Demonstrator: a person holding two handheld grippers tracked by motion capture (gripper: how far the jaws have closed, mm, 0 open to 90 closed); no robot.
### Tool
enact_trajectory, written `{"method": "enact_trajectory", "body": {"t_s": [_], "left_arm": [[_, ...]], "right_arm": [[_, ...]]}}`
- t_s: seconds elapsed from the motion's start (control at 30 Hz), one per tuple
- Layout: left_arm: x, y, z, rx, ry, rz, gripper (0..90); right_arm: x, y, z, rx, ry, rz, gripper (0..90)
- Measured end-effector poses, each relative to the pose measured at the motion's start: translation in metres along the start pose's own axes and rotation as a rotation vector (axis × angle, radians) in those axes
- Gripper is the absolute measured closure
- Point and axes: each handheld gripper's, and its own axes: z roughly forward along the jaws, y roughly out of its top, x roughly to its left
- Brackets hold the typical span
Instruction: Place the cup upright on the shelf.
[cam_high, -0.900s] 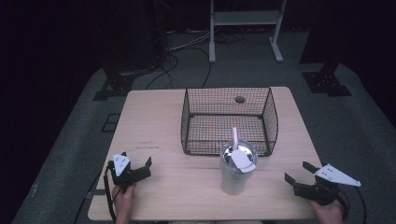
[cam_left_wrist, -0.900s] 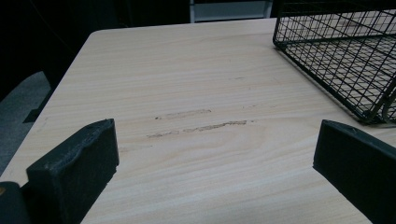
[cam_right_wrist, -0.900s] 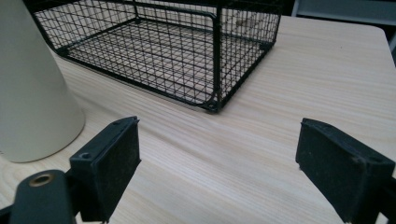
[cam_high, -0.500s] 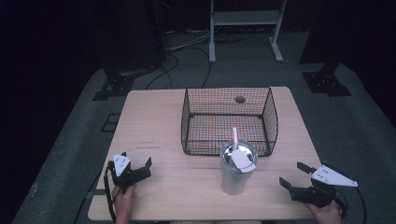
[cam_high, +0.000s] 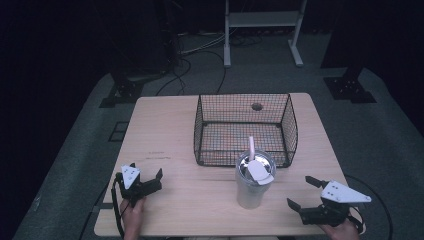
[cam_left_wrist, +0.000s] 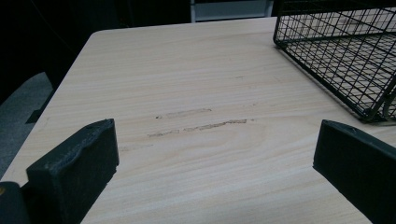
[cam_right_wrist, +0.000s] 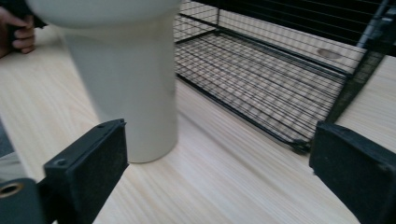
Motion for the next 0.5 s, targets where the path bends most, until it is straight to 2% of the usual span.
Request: {"method": "enact_trajectory", "body": {"t_s": [0.17, 0.27, 0.5], "left_arm": [[0.0, 0.0, 0.0, -0.001, 0.0, 0.0, 0.0], [0.0, 0.0, 0.0, 0.0, -0.001, -0.001, 0.0], [0.0, 0.0, 0.0, -0.001, -0.004, -0.001, 0.0]], "right_arm": [[0.009, 0.005, 0.006, 0.007, 0.038, -0.022, 2.9], [0.015, 0.009, 0.011, 0.009, 0.078, -0.033, 2.7], [0.022, 0.013, 0.019, 0.015, 0.117, -0.044, 2.7]]}}
